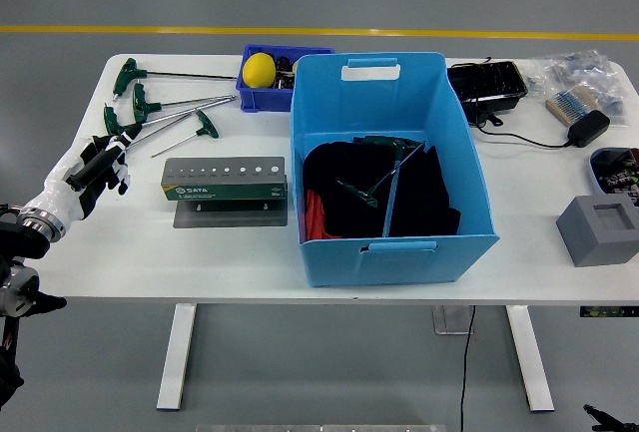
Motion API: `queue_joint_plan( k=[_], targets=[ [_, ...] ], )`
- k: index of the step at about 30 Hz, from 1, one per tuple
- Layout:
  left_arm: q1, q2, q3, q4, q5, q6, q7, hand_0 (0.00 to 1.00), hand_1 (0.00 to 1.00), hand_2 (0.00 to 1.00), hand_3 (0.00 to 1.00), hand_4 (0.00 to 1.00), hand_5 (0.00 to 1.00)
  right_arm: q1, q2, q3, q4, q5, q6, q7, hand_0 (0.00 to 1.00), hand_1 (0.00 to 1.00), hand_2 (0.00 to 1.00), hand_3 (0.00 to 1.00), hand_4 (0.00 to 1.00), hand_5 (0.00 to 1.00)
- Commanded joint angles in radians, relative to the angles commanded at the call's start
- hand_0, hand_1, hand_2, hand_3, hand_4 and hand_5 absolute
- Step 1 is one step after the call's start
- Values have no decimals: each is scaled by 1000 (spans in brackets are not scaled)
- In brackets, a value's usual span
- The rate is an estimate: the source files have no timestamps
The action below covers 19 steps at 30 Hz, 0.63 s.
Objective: Lift tool from toolbox,place it in box,lift tool from toolbox,place it in box
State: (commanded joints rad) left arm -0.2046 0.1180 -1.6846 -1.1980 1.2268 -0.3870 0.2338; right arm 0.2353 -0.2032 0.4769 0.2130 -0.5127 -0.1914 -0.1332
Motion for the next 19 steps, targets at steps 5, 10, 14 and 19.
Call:
queue_joint_plan(
  k=[5,10,14,19],
  targets=[
    [3,4,-1,33,-88,-215,214,9,2,33,339,801,469,-1,-1,-4,0,7,1,1,622,601,662,547,787,654],
    [1,-2,3,54,-134,-258,337,10,2,63,441,823,440,-1,0,-3,0,4,1,0,622,601,662,547,787,652],
    [0,-5,9,57,-148,-258,318,10,2,63,441,823,440,-1,0,0,0,0,1,-1,622,601,662,547,787,652],
    [2,-4,13,58,-149,-258,270,31,2,99,511,860,451,-1,0,-5,0,8,0,1,622,602,662,547,787,653]
  ],
)
